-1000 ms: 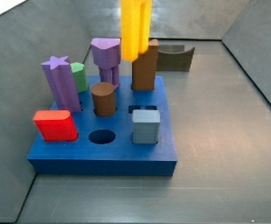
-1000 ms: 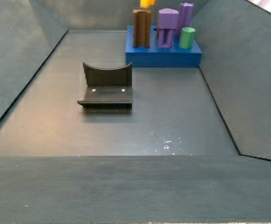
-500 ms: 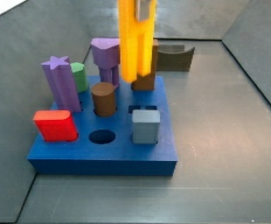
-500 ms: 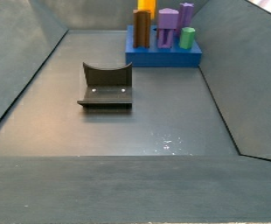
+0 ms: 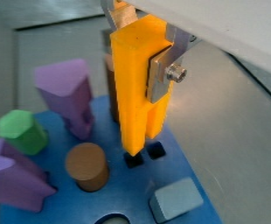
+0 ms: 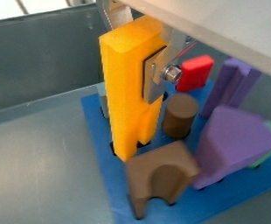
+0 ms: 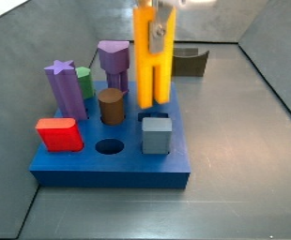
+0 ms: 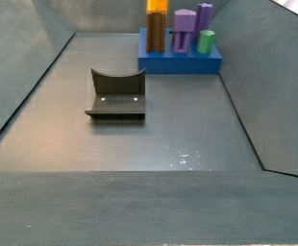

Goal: Pick up the double-square object. Move up. Move to above the board. Insert the double-square object.
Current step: Insert the double-square object.

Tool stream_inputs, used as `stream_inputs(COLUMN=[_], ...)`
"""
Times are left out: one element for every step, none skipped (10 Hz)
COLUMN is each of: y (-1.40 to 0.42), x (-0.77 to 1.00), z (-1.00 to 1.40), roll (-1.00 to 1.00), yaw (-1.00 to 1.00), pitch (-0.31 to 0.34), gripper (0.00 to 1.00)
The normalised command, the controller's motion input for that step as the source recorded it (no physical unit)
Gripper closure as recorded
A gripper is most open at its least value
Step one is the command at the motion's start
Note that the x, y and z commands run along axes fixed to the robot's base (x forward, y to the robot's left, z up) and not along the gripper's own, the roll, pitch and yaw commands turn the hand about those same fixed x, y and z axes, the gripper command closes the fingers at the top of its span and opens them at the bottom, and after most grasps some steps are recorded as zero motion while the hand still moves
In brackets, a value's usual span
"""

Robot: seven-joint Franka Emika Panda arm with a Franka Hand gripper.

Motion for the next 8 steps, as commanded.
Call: stream_inputs(y=[-0.25, -0.14, 0.00, 0.00, 0.00, -0.23, -0.26, -0.25], x=[0.23, 0.07, 0.00, 0.00, 0.00, 0.00, -0.06, -0.12], z=[-0.11, -0.07, -0.11, -0.11, -0.11, -0.04, -0.13, -0.19], roll=[-0.01, 0.00, 0.00, 0.00, 0.00, 0.01, 0.11, 0.22], yaw=[-0.67, -0.89, -1.00, -1.00, -1.00, -0.70, 0.00, 0.29], pitch=[0.063, 0.000, 0.000, 0.000, 0.000, 0.057, 0.000, 0.006], gripper=[1.00, 1.00, 1.00, 1.00, 1.00, 1.00, 1.00, 1.00])
